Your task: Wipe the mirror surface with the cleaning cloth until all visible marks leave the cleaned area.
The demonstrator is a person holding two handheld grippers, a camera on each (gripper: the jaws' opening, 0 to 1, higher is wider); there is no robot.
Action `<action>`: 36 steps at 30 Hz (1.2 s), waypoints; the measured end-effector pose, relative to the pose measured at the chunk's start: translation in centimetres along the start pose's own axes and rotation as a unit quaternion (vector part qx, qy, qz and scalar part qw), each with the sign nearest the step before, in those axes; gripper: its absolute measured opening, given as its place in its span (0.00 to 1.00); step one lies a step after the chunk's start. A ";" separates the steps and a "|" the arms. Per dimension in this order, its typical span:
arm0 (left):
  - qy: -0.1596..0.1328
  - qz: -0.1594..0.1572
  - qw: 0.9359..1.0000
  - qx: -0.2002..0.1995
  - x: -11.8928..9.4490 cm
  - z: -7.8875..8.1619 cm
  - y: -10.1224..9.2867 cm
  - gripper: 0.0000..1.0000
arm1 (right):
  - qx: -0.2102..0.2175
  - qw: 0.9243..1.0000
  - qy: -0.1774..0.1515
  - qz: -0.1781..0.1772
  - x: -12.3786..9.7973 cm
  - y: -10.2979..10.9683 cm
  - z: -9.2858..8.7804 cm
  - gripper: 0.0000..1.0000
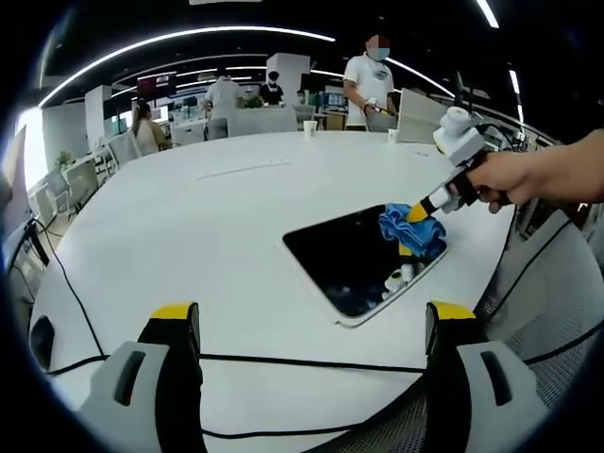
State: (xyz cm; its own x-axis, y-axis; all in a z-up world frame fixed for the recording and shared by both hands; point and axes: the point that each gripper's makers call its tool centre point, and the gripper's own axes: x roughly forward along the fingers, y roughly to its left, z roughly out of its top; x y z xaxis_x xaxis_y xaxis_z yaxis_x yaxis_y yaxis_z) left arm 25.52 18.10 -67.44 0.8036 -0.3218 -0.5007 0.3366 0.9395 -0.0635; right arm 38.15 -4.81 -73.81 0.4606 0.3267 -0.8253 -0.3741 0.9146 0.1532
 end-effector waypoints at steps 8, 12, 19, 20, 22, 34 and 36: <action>-0.001 0.002 1.000 -0.002 0.0 0.0 0.1 0.99 | -0.015 1.000 0.000 -0.004 0.7 -0.3 1.1 0.00; -0.001 0.002 1.000 -0.002 0.0 0.0 0.2 0.99 | -0.011 1.000 -0.001 -0.004 1.1 -0.5 1.8 0.00; 0.001 0.004 1.000 -0.003 0.0 -0.1 0.3 0.99 | -0.007 1.000 0.000 -0.005 1.8 -0.8 3.1 0.00; 0.001 0.004 1.000 -0.002 0.0 -0.1 0.2 0.99 | -0.007 1.000 0.000 -0.005 1.9 -0.9 3.3 0.00; 0.001 0.005 1.000 -0.002 0.0 -0.1 0.3 0.99 | -0.006 1.000 -0.001 -0.005 2.1 -1.0 3.6 0.00; 0.003 0.008 1.000 -0.008 -0.1 -0.2 0.4 0.99 | -0.011 1.000 0.001 -0.003 2.6 -1.1 4.5 0.00; -0.003 0.014 1.000 -0.010 -0.2 0.0 0.7 0.99 | -0.008 1.000 0.001 -0.002 2.9 -1.3 4.7 0.00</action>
State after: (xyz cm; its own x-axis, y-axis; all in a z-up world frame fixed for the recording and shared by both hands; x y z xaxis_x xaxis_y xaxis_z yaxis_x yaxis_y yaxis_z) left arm 25.60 18.80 -67.45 0.8157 -0.2960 -0.4970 0.3040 0.9503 -0.0671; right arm 43.74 -3.93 -73.86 0.4601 0.3227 -0.8272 -0.3859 0.9117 0.1410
